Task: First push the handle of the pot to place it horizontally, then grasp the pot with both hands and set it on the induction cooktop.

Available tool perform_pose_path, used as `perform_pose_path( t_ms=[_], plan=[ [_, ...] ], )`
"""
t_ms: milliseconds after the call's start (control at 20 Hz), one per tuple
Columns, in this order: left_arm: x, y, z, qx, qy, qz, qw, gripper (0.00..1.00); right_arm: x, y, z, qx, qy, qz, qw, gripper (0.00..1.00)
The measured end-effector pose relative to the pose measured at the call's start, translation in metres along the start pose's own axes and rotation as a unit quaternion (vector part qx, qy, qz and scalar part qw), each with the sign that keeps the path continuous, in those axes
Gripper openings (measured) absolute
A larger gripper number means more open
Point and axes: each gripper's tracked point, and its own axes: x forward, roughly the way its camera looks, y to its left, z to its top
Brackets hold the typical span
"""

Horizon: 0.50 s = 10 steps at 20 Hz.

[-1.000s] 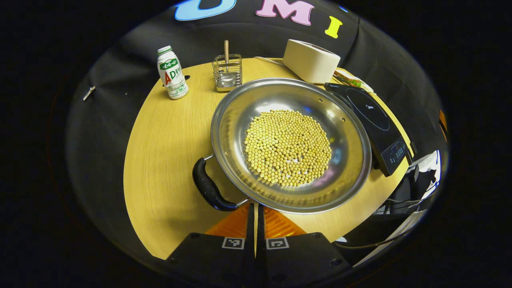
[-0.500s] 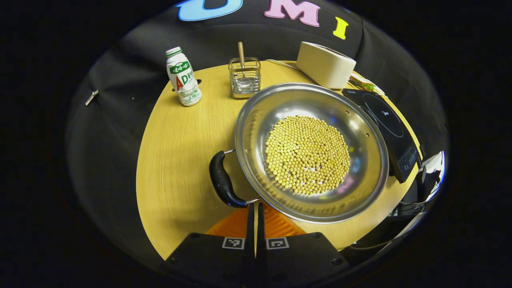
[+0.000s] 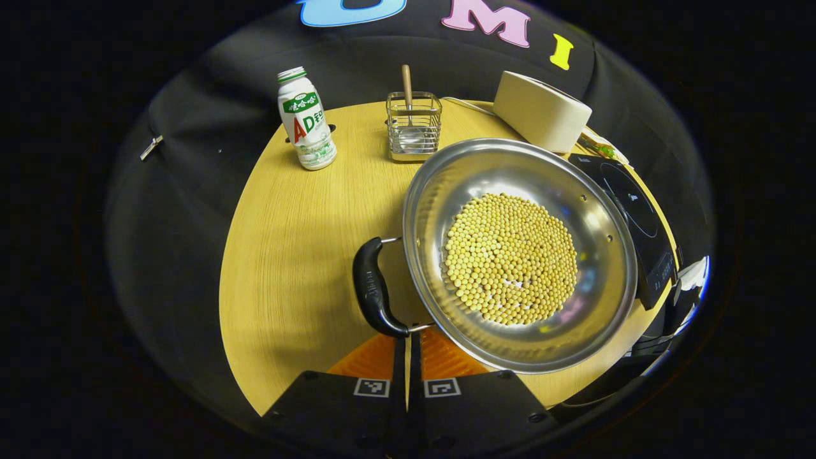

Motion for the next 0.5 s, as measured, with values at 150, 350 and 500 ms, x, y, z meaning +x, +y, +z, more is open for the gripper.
perform_pose_path(
  t_ms=[150, 350, 500],
  plan=[
    [0.003, 0.004, 0.004, -0.001, -0.002, 0.002, 1.0, 0.05, 0.0, -0.004, -0.005, -0.011, 0.009, 0.0, 1.0, 0.99],
    [-0.002, 0.005, 0.005, -0.015, -0.013, 0.007, 1.0, 0.05, 0.0, 0.001, -0.017, -0.014, 0.035, 0.015, 0.999, 0.99],
    [-0.02, 0.01, 0.001, -0.022, -0.029, 0.013, 0.999, 0.05, 0.01, 0.017, -0.027, -0.013, 0.06, 0.038, 0.997, 0.99]
  ],
)
